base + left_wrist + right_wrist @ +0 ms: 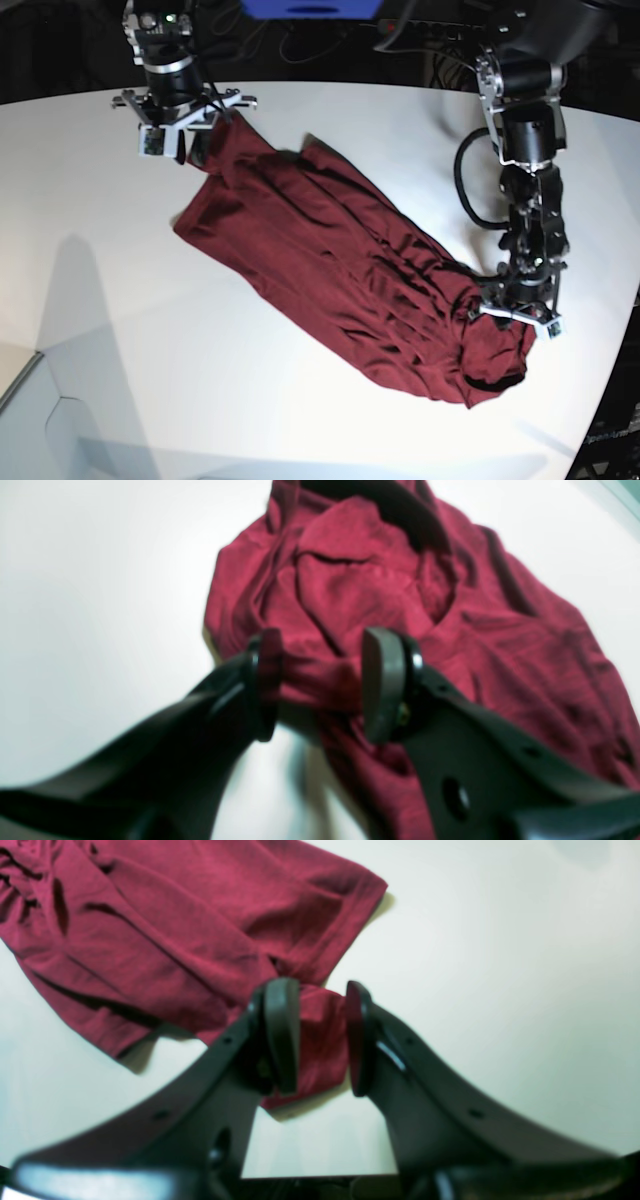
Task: Layout the t-shirt on the table in an organized manner, then fold the t-shirt properly
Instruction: 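Lower the left gripper onto the bunched end of the maroon shirt and grasp, then lift the grasped shirt with the left gripper and drag it across the table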
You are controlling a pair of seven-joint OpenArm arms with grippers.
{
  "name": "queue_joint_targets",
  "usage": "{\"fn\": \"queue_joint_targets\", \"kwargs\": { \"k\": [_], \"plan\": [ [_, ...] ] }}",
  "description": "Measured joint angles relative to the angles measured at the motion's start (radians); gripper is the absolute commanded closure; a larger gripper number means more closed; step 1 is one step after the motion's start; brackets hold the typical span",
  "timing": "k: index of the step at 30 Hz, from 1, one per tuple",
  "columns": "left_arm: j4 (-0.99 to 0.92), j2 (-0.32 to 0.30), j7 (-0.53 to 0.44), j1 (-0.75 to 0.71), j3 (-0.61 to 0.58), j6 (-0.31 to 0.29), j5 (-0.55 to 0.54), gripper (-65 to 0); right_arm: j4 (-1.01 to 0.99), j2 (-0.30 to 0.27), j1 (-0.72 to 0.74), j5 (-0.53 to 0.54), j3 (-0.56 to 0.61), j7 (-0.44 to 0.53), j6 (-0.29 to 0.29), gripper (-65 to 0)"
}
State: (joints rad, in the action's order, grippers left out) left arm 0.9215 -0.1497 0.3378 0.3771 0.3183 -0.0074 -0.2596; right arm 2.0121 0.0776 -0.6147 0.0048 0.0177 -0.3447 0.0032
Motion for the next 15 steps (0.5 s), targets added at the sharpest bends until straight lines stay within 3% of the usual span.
{"fn": "queue_joint_targets", "kwargs": {
  "k": [3, 5, 7, 8, 15],
  "plan": [
    [-0.061, 0.0, 0.01, 0.003, 0.0, 0.0, -0.005, -25.0, 0.0, 0.0, -0.001, 0.0, -0.003, 0.0, 0.0, -17.4],
    [-0.087, -0.003, 0.009, 0.016, 0.0, 0.0, -0.008, -21.3, 0.0, 0.0, -0.001, 0.0, -0.003, 0.0, 0.0, -17.4],
    [-0.09, -0.005, 0.007, 0.027, 0.002, 0.0, -0.007, -10.1, 0.0, 0.0, -0.001, 0.0, -0.003, 0.0, 0.0, -17.4],
    [-0.087, -0.005, 0.003, 0.031, 0.003, 0.0, -0.006, -1.4, 0.0, 0.0, -0.001, 0.0, -0.003, 0.001, 0.0, -17.4],
    [0.062, -0.005, 0.034, 0.001, 0.007, 0.004, -0.007, -0.3, -0.019, 0.0, 0.005, 0.0, -0.003, 0.0, 0.0, -17.4]
  ]
}}
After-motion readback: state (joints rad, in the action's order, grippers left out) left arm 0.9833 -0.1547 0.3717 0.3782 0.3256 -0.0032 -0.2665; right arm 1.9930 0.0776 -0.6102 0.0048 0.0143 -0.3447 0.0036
